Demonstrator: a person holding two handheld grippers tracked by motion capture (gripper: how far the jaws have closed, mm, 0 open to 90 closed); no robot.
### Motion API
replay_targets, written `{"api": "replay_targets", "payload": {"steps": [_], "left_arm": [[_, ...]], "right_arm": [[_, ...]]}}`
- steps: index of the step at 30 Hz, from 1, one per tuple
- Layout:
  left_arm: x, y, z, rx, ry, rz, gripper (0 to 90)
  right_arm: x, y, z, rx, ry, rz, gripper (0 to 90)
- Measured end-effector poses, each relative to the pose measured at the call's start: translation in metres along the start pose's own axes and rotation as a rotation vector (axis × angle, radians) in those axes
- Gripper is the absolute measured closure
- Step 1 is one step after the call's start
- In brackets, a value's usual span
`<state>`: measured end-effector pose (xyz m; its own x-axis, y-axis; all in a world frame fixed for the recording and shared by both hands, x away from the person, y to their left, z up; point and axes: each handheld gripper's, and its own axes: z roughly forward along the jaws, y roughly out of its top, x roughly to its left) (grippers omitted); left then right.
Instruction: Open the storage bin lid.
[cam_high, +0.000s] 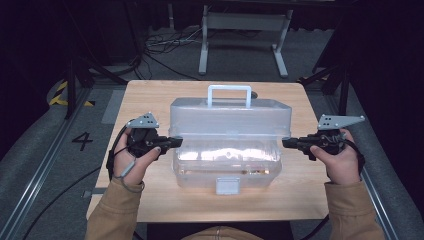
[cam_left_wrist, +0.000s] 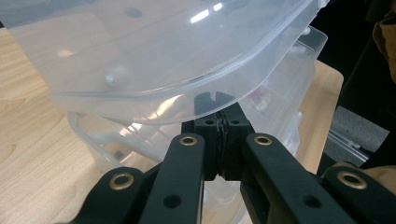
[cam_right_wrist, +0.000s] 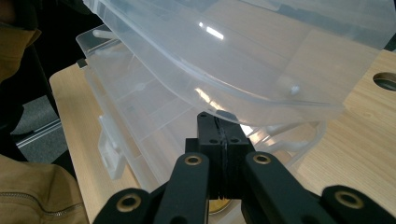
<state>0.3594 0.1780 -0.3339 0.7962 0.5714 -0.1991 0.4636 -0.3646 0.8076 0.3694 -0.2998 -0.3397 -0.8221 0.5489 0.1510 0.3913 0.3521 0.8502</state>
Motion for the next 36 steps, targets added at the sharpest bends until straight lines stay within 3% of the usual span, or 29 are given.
{"api": "replay_targets", "payload": {"steps": [36], "left_arm": [[-0.0037, -0.0040, 0.0001, 0.201, -0.016, 0.053, 86.0]], "right_arm": [[0.0063, -0.0013, 0.0061, 0.185, 0.032, -0.012, 90.0]]}}
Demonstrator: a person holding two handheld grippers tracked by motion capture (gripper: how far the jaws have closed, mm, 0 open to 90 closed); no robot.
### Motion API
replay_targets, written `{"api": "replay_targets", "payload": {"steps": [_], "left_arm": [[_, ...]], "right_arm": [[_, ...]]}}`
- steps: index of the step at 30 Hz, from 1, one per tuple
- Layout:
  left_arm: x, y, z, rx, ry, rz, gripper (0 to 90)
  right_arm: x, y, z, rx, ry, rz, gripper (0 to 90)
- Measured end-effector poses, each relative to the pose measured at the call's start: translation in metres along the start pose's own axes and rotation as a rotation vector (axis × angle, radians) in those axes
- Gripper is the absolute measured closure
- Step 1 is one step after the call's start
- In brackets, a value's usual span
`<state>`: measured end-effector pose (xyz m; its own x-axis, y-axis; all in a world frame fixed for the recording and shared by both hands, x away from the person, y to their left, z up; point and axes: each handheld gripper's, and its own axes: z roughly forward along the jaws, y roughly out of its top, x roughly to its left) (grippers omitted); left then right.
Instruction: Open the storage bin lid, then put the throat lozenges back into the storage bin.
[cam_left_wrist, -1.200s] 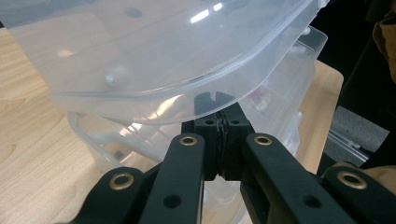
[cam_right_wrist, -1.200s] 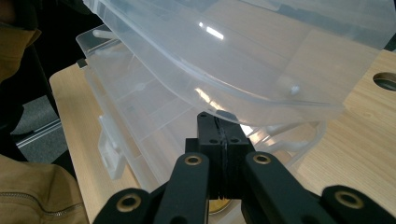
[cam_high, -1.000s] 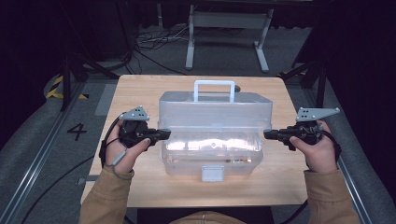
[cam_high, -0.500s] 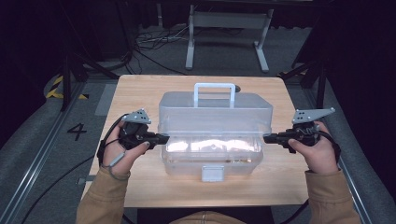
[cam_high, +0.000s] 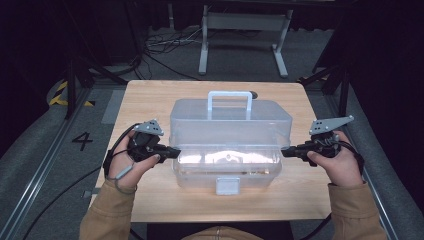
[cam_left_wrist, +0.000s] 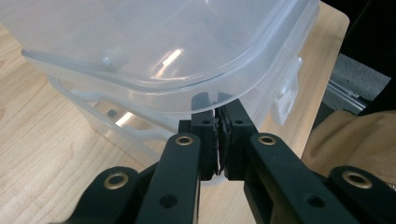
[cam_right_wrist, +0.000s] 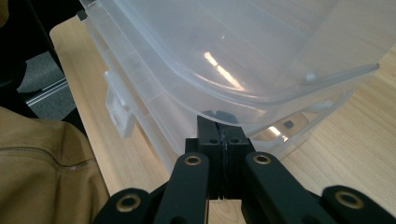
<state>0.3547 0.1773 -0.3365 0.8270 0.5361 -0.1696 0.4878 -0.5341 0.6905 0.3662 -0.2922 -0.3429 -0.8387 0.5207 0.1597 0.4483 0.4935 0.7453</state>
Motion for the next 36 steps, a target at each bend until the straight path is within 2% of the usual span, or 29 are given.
{"api": "replay_targets", "payload": {"steps": [14, 25, 36], "left_arm": [[-0.0005, -0.0019, 0.0009, 0.045, -0.017, 0.006, 85.7], [-0.0011, -0.0019, 0.0045, 0.106, -0.027, 0.020, 85.7], [-0.0011, -0.0036, 0.0045, 0.131, -0.035, 0.020, 85.6]], "right_arm": [[0.0013, -0.0001, 0.0023, 0.062, 0.012, -0.014, 90.0], [0.0024, -0.0030, 0.0013, 0.095, 0.019, -0.019, 90.0], [0.0028, -0.0041, 0.0039, 0.129, 0.021, -0.015, 90.0]]}}
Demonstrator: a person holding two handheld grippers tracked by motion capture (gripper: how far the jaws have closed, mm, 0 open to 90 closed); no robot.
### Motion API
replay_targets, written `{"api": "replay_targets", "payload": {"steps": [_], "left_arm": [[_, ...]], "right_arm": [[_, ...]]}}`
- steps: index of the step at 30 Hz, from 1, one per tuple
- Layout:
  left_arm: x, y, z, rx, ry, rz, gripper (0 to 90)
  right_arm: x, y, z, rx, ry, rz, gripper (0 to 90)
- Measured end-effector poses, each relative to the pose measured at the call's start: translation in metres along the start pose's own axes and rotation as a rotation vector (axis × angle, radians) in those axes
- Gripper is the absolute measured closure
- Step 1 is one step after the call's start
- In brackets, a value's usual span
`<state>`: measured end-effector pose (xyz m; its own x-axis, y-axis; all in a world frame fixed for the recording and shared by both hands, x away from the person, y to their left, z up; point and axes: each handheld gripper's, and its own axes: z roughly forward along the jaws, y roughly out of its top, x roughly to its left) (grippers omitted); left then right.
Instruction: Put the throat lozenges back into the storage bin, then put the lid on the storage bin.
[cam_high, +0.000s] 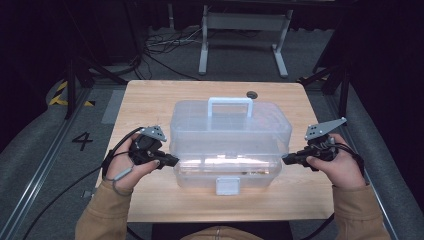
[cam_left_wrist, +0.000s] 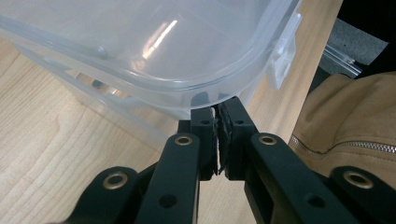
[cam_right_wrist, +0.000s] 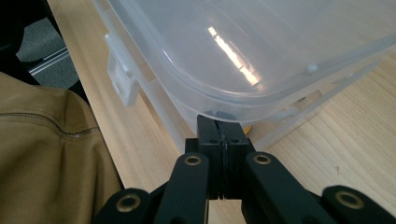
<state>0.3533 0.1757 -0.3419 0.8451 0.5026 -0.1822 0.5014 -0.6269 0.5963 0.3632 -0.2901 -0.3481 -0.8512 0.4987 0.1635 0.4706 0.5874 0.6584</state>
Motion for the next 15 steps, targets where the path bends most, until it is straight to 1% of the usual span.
{"api": "replay_targets", "payload": {"steps": [8, 10, 12, 15], "left_arm": [[0.0000, -0.0017, 0.0001, 0.031, -0.003, 0.002, 85.6], [-0.0003, -0.0019, 0.0007, 0.048, -0.003, 0.006, 85.4], [-0.0007, -0.0021, 0.0016, 0.051, -0.002, 0.007, 85.3], [-0.0012, -0.0020, 0.0044, 0.078, -0.004, 0.010, 85.1]], "right_arm": [[0.0003, -0.0016, 0.0024, 0.029, 0.009, -0.009, 90.0], [0.0007, -0.0021, 0.0022, 0.040, 0.007, -0.006, 90.0], [0.0008, -0.0021, 0.0023, 0.045, 0.006, -0.007, 90.0], [0.0005, -0.0026, 0.0041, 0.069, 0.008, -0.011, 90.0]]}}
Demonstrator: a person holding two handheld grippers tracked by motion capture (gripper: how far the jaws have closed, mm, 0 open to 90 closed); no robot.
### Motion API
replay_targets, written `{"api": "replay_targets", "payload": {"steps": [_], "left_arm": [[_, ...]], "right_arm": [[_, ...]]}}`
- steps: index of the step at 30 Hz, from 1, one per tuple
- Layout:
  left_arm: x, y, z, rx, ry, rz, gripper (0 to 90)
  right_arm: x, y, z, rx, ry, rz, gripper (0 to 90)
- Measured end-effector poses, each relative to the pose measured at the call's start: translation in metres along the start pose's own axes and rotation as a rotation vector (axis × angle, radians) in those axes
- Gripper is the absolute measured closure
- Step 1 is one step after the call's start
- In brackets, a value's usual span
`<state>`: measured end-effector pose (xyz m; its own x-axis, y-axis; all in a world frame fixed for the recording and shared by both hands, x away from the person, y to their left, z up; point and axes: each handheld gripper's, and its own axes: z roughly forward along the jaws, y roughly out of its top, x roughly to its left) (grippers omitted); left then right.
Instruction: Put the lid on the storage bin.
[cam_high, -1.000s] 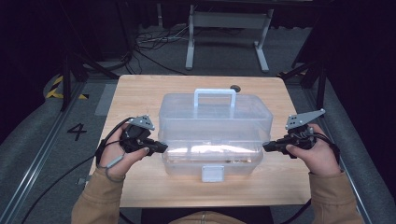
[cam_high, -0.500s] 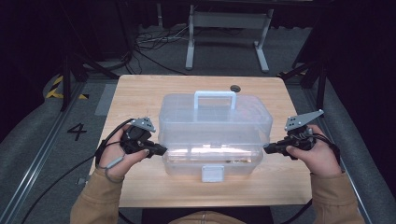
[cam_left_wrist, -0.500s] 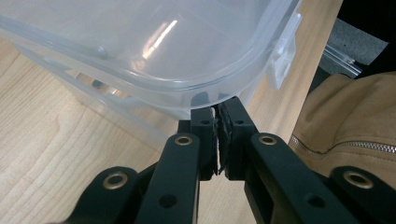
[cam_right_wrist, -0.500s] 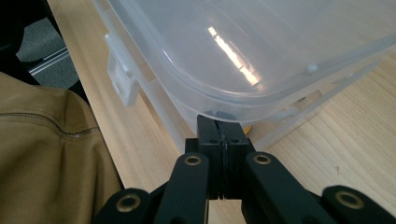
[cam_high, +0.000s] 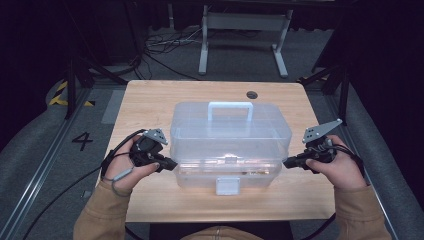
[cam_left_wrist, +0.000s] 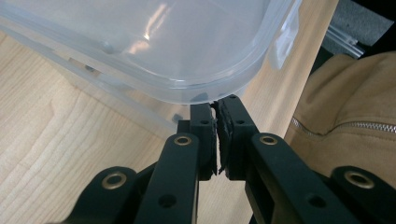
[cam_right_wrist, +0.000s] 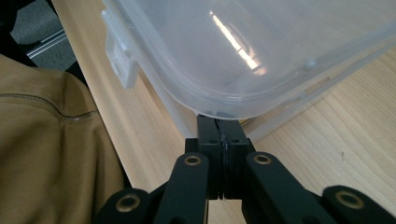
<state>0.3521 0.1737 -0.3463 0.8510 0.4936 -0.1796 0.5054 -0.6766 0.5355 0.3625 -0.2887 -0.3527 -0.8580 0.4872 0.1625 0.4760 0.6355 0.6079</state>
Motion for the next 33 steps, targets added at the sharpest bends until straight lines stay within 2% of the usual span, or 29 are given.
{"api": "replay_targets", "payload": {"steps": [18, 33], "left_arm": [[0.000, 0.000, 0.010, 0.095, -0.002, 0.010, 85.1], [0.000, 0.000, 0.017, 0.148, -0.008, 0.018, 84.7]], "right_arm": [[-0.002, -0.001, 0.010, 0.085, 0.019, -0.008, 89.7], [-0.003, -0.002, 0.018, 0.134, 0.032, -0.003, 89.7]]}}
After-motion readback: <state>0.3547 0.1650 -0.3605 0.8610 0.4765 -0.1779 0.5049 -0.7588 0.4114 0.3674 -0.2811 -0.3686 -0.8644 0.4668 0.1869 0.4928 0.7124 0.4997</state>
